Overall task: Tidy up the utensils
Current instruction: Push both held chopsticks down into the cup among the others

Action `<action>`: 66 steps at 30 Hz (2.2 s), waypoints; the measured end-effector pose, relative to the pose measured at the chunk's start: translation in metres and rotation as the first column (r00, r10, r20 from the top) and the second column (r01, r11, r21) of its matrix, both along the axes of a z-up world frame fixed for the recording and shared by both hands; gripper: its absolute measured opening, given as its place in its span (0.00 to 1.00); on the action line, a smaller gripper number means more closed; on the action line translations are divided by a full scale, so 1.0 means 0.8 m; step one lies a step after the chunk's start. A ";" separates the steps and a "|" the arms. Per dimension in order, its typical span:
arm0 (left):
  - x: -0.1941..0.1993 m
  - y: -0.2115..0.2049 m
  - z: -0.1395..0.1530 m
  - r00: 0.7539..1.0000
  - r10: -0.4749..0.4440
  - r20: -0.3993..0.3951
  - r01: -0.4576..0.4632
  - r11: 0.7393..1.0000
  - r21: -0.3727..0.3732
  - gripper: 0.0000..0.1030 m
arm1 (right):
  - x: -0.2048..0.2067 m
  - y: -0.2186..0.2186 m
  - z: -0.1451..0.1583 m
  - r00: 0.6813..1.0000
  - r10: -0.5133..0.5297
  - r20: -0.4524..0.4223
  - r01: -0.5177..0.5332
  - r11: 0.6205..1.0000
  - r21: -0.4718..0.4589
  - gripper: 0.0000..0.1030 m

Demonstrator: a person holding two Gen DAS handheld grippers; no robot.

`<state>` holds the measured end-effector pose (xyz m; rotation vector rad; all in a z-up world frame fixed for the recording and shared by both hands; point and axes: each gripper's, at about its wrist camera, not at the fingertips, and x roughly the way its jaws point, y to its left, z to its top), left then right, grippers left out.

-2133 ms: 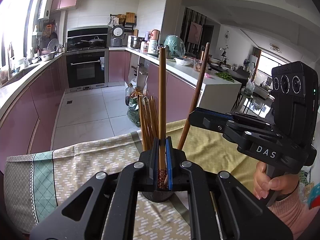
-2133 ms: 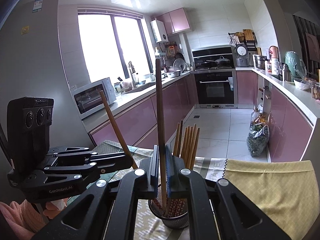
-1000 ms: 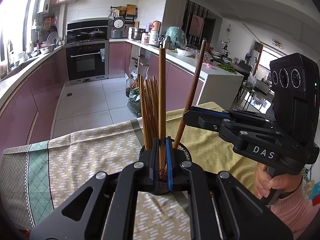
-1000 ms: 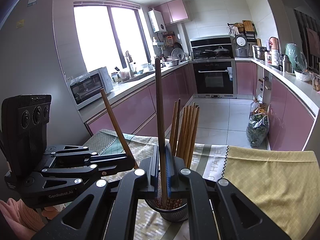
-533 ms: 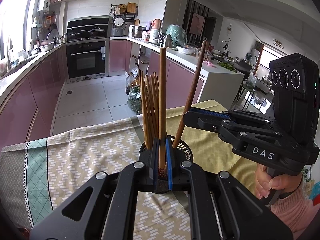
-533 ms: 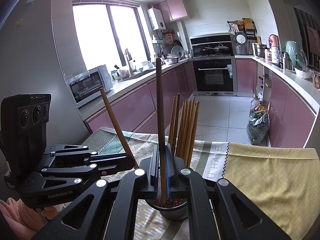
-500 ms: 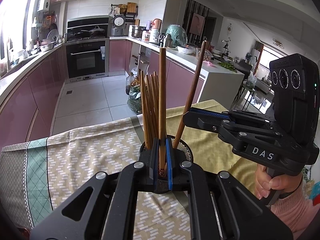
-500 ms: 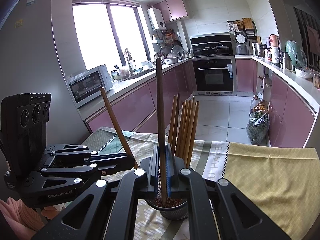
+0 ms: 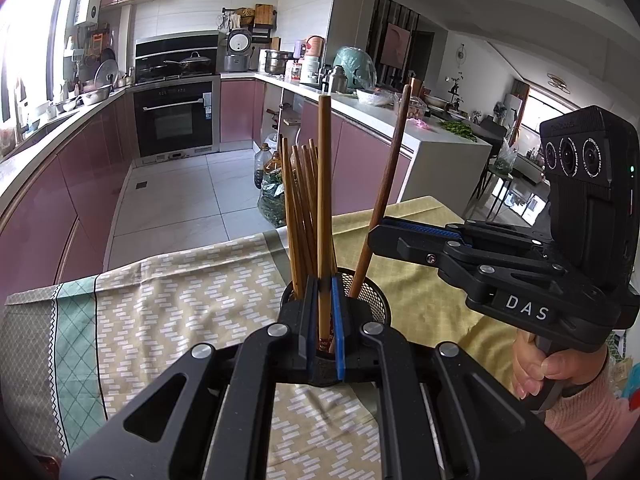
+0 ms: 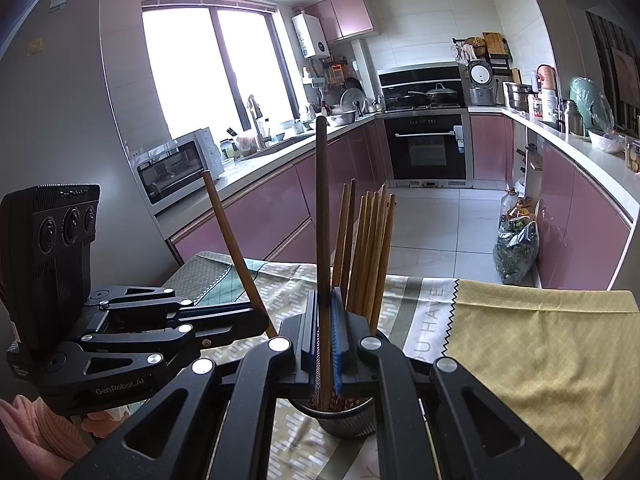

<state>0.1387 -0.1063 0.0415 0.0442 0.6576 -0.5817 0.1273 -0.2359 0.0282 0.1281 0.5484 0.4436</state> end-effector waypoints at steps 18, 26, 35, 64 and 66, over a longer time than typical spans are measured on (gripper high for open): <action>0.010 0.000 -0.007 1.000 0.010 0.002 -0.010 1.000 0.010 0.07 | 0.003 0.006 -0.003 1.000 0.004 -0.004 -0.004 1.000 -0.007 0.05; 0.021 0.000 -0.010 1.000 0.012 -0.004 -0.012 1.000 0.012 0.07 | 0.008 0.007 -0.003 1.000 -0.001 -0.014 0.001 1.000 -0.008 0.05; 0.031 -0.007 -0.017 1.000 0.007 -0.013 -0.007 1.000 0.028 0.07 | 0.025 0.011 -0.006 0.999 -0.011 -0.045 0.010 1.000 -0.017 0.05; 0.062 -0.023 -0.032 0.999 0.011 -0.053 -0.009 0.999 0.044 0.07 | 0.053 0.010 -0.020 0.995 -0.019 -0.098 0.019 1.000 -0.006 0.05; 0.063 -0.025 -0.033 0.998 0.010 -0.057 -0.007 0.999 0.046 0.07 | 0.054 0.009 -0.020 0.995 -0.019 -0.101 0.019 1.000 -0.004 0.05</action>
